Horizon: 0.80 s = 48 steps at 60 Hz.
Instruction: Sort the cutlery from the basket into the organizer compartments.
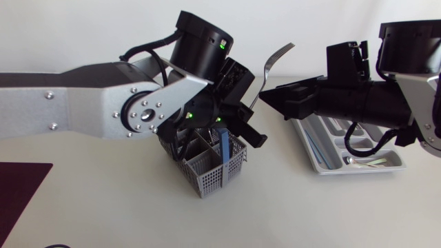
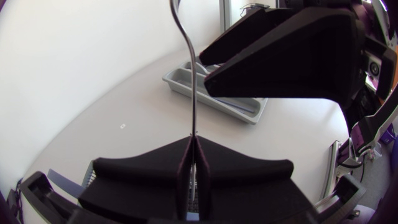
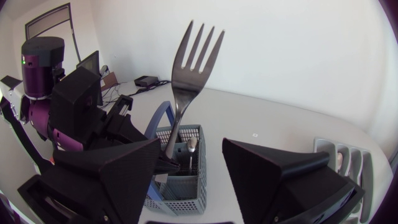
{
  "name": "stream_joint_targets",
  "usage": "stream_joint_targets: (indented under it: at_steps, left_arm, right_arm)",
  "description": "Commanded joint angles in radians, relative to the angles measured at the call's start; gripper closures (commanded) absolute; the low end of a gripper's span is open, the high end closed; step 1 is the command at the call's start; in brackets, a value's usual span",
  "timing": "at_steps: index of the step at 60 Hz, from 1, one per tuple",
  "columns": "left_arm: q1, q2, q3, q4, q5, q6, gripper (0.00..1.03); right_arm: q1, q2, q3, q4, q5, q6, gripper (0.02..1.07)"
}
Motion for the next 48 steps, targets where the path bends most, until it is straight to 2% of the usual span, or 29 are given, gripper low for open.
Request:
stream_joint_targets:
  at_steps: [1,13,21,29,33,45,48]
  left_arm:
    - [0.007,0.027,0.04,0.017,0.013,-0.035,1.0]
    - [0.01,0.03,0.042,0.021,0.019,-0.038,1.0]
    - [0.013,0.033,0.042,0.021,0.019,-0.04,1.0]
    - [0.014,0.033,0.04,0.021,0.021,-0.044,1.0]
    - [0.014,0.035,0.04,0.022,0.024,-0.046,1.0]
    - [0.016,0.035,0.042,0.024,0.024,-0.052,1.0]
    - [0.017,0.035,0.042,0.024,0.024,-0.054,1.0]
  right_arm:
    - [0.004,0.027,0.033,0.028,-0.017,0.043,0.48]
    - [0.007,0.061,0.059,0.037,-0.038,0.052,0.53]
    - [0.019,0.073,0.07,0.036,-0.045,0.052,0.65]
    - [0.033,0.076,0.069,0.036,-0.049,0.052,0.71]
    - [0.038,0.077,0.07,0.034,-0.058,0.052,0.79]
    - [0.041,0.077,0.065,0.031,-0.069,0.052,0.89]
    - [0.041,0.079,0.064,0.031,-0.074,0.051,0.95]
